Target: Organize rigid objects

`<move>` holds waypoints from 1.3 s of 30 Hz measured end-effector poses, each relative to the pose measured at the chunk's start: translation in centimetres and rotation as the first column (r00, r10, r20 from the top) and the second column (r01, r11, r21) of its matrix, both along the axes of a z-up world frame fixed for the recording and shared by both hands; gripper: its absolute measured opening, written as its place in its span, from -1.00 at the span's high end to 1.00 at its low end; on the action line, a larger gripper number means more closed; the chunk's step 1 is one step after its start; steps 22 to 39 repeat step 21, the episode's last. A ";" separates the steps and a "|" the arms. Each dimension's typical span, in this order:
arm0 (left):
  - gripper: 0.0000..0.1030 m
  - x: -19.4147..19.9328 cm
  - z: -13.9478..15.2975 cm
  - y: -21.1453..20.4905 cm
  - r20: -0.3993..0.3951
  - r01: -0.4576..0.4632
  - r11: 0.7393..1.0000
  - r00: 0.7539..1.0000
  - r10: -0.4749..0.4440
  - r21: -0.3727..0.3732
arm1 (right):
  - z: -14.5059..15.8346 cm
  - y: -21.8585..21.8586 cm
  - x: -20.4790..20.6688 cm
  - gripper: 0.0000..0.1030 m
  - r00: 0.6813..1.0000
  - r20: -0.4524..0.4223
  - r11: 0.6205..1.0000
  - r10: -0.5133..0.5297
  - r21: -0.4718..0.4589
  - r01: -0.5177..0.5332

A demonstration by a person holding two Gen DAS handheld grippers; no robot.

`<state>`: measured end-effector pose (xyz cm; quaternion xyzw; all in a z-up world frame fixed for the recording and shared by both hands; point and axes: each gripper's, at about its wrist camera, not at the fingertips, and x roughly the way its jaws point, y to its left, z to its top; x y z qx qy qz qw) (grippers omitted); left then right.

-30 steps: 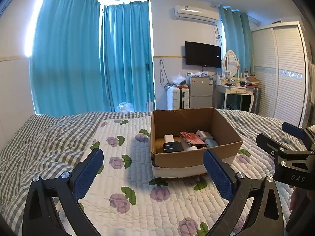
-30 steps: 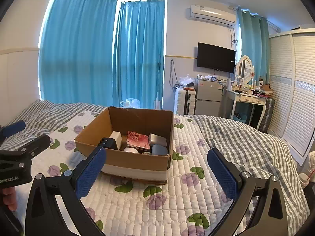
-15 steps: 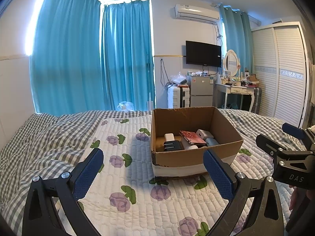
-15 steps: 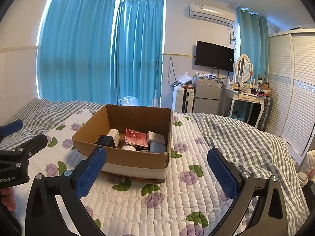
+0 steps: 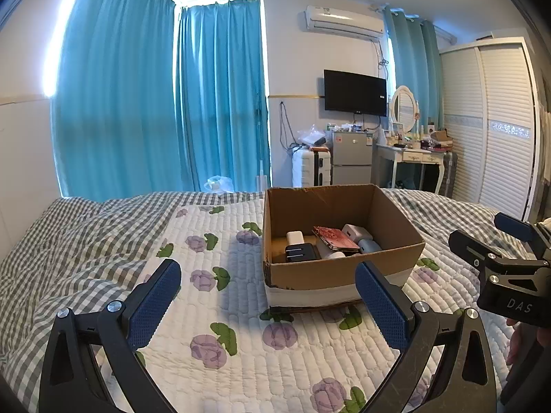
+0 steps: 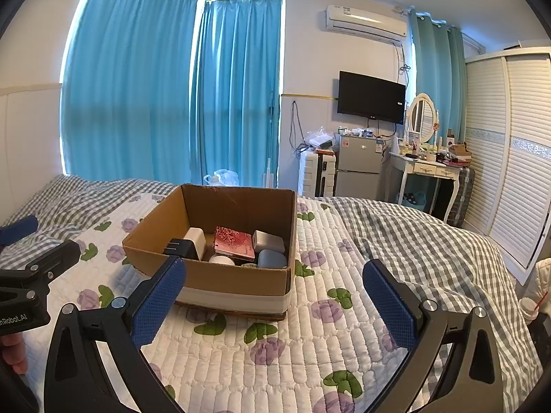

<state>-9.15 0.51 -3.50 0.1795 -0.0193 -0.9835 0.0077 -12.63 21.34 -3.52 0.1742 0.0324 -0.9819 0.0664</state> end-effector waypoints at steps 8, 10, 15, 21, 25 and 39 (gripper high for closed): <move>-1.00 0.1 0.0 0.1 0.001 0.004 1.000 1.000 -0.004 -0.004 | -0.4 -0.2 -0.3 -1.00 1.000 0.015 1.000 0.001 0.005 -0.001; -1.00 0.1 0.0 0.1 0.002 0.006 1.000 1.000 -0.006 -0.005 | -0.4 -0.2 -0.3 -1.00 1.000 0.012 1.000 0.000 0.005 0.000; -1.00 0.1 0.0 0.1 0.007 0.003 1.000 1.000 -0.003 -0.005 | -0.6 -0.2 -0.5 -1.00 1.000 0.019 1.000 0.000 0.004 0.000; -1.00 -0.3 -0.3 -0.3 0.024 -0.013 1.000 1.000 0.014 -0.004 | -0.7 -0.2 -0.5 -1.00 1.000 0.019 1.000 -0.002 0.003 0.002; -1.00 -0.3 -0.3 -0.3 0.024 -0.013 1.000 1.000 0.014 -0.004 | -0.7 -0.2 -0.5 -1.00 1.000 0.019 1.000 -0.002 0.003 0.002; -1.00 -0.3 -0.3 -0.3 0.024 -0.013 1.000 1.000 0.014 -0.004 | -0.7 -0.2 -0.5 -1.00 1.000 0.019 1.000 -0.002 0.003 0.002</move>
